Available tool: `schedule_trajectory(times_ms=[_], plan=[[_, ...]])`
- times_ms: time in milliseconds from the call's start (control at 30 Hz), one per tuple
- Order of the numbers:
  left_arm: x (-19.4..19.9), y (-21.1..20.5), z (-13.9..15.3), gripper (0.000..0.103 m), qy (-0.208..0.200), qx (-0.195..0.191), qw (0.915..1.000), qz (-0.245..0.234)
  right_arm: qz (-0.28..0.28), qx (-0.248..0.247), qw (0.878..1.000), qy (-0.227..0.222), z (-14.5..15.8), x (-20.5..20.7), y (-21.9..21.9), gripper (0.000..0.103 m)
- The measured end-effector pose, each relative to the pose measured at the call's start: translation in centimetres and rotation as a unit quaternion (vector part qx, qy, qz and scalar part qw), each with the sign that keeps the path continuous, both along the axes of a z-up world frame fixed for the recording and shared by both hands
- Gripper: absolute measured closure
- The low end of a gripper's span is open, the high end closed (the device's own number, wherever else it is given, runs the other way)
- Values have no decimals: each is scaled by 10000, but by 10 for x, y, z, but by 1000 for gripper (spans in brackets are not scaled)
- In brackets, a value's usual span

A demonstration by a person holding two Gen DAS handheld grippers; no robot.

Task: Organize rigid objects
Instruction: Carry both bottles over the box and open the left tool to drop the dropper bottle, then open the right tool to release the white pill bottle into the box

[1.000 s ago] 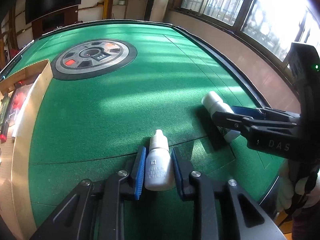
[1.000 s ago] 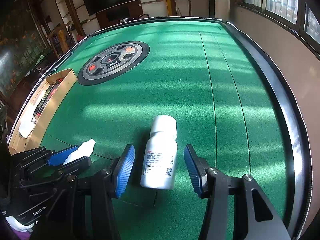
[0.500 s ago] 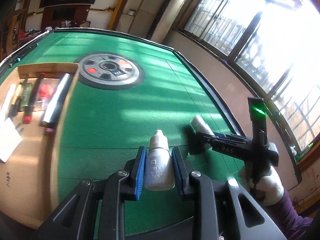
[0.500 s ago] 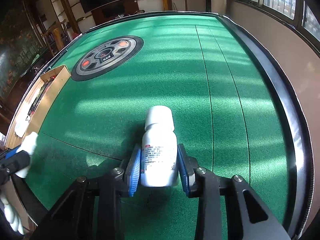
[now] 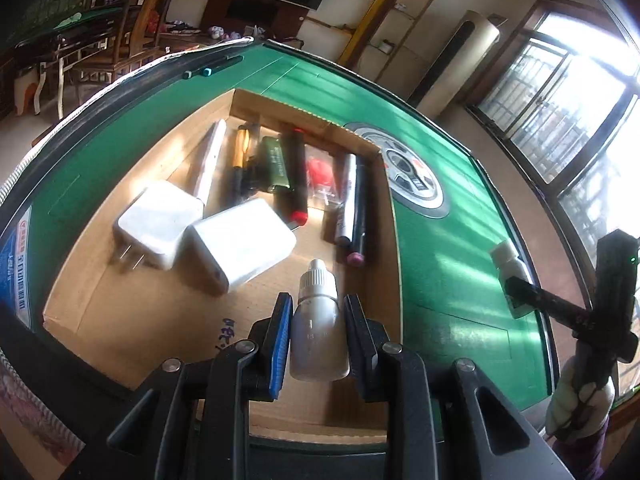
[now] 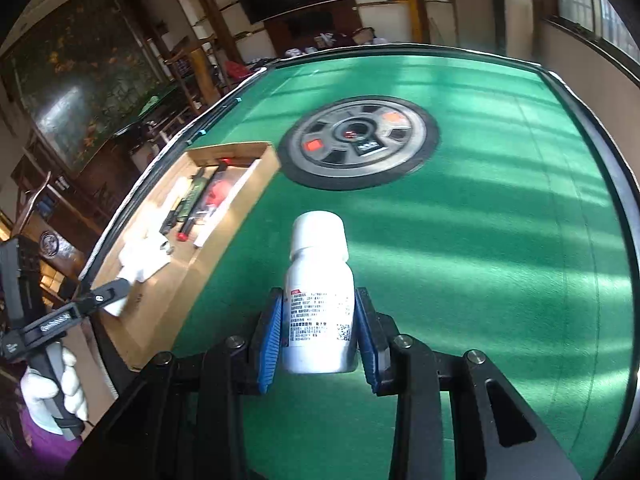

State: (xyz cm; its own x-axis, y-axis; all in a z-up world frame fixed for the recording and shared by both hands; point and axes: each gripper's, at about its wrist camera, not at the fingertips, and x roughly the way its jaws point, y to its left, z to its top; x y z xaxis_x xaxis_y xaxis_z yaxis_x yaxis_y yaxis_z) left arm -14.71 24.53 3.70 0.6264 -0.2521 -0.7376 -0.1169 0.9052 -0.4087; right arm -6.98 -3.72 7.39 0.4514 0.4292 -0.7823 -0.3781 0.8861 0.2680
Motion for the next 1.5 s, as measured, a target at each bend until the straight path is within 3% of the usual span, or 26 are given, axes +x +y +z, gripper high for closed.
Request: schedule_trajectory(times_ms=[167,267,467,600,800,900,1167,1333,1433,1500], plan=[[2,1,-15,76,158,201,9997,11,721,188,9970,203,2,-3,72,70],[-1,7,-12,75,62,7,10000,2,1027,101,9942,308,-4,-3,112,70],[-28,25,5,57,-225,-84,9996,117,1408,-361,9888,338,-20,-4,172,70],[-43,36,16,51,-421,146,9986,281,1508,-648,9856,412,-38,-1,192,69],[-46,46,17,46,-509,293,9973,441,1400,-526,9882,316,-41,0,192,65],[-43,47,13,46,-456,243,9974,503,1273,-435,9909,41,-33,-5,184,54],[-47,44,17,41,-559,330,9953,720,914,350,9951,-121,-20,-12,144,45],[-48,41,22,41,-543,393,9944,812,976,458,9935,-377,-14,-19,141,45],[-51,33,26,34,-611,575,9936,758,1029,590,9915,-528,-7,-26,139,44],[-51,31,25,34,-611,615,9936,718,1034,613,9900,-734,-5,-32,137,32]])
